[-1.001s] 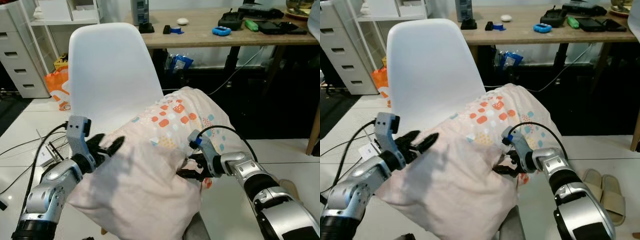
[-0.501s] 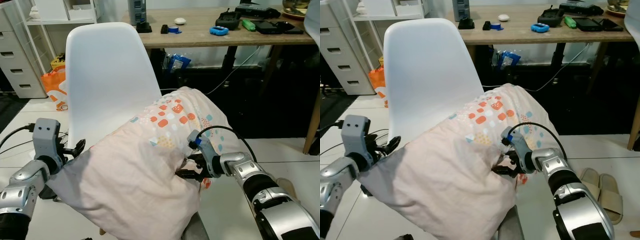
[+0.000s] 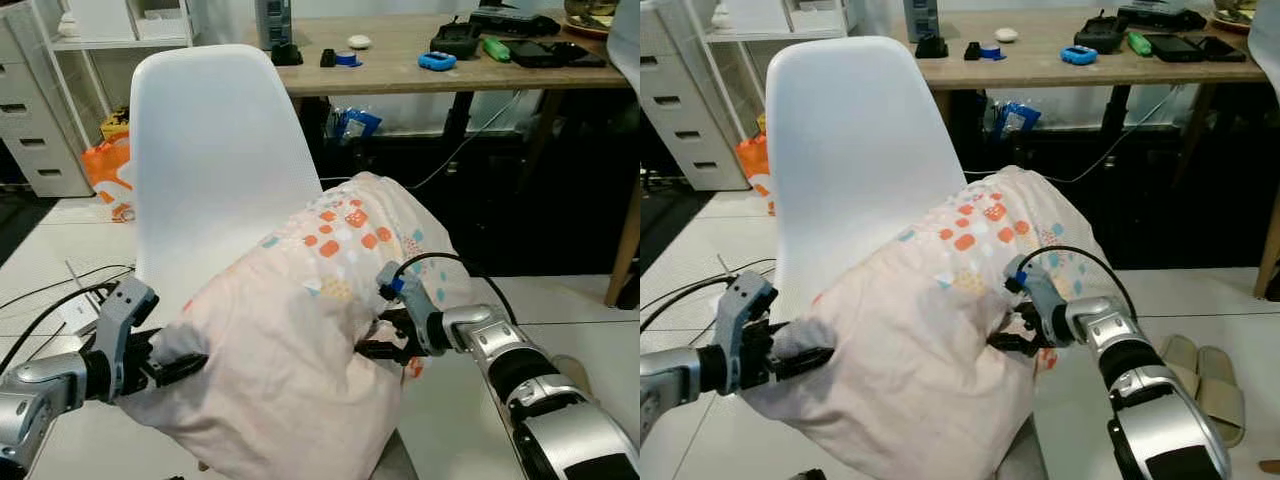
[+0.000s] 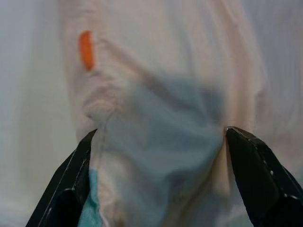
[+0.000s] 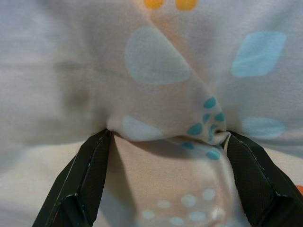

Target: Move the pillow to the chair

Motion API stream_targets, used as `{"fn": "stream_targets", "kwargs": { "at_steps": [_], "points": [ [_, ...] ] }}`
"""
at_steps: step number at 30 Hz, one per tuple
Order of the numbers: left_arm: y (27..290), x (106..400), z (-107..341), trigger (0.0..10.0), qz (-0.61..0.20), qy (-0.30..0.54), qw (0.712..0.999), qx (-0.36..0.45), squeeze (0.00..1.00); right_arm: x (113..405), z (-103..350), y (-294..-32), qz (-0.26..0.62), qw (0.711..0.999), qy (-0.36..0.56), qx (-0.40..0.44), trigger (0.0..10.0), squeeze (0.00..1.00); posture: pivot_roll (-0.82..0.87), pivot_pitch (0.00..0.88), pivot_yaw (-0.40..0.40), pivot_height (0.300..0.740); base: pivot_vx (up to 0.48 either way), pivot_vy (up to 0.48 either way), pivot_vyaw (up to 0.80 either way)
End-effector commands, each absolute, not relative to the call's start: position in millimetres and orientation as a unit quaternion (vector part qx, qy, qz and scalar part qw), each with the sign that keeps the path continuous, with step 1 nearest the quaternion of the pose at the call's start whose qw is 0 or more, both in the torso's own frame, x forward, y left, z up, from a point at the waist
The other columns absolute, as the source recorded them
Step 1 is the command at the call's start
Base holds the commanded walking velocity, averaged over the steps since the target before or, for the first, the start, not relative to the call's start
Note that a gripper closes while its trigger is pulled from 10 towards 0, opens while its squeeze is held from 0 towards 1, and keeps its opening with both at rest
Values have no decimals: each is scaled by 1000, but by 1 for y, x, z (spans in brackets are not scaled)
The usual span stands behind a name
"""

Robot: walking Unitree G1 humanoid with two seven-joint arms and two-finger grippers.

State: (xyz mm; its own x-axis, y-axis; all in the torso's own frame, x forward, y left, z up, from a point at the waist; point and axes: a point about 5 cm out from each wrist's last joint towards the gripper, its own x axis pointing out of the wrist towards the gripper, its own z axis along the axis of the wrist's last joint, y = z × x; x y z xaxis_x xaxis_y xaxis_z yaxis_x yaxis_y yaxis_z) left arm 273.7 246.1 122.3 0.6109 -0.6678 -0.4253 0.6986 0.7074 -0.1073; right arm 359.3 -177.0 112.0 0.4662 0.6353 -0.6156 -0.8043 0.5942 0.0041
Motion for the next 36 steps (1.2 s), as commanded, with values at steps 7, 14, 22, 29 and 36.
{"fn": "stream_targets", "kwargs": {
  "at_steps": [7, 14, 22, 29, 36],
  "points": [
    [234, 271, 111, 0, -390, 243, 888, 5, 0, 356, 103, -177, 422, 841, 309, -138, 10000, 0, -113, 116, -2, 476, 0, 0, 0],
    [225, 267, 109, 0, -392, 237, 888, -23, 0, 357, 104, -177, 417, 844, 306, -139, 10000, 0, -108, 118, -4, 476, 0, 0, 0],
    [226, 269, 113, 0, -348, 207, 913, -50, 0, 360, 108, -176, 411, 851, 297, -136, 10000, 0, -105, 114, -2, 476, 0, 0, 0],
    [228, 279, 127, 0, -300, 160, 938, -66, 0, 370, 125, -174, 387, 885, 244, -89, 10000, 0, -104, 112, -1, 476, 0, 0, 0],
    [230, 302, 180, 0, -238, 24, 962, -129, 0, 400, 193, -196, 216, 968, 47, 121, 10000, 0, -115, 107, 1, 476, 0, 0, 0]
  ]
}}
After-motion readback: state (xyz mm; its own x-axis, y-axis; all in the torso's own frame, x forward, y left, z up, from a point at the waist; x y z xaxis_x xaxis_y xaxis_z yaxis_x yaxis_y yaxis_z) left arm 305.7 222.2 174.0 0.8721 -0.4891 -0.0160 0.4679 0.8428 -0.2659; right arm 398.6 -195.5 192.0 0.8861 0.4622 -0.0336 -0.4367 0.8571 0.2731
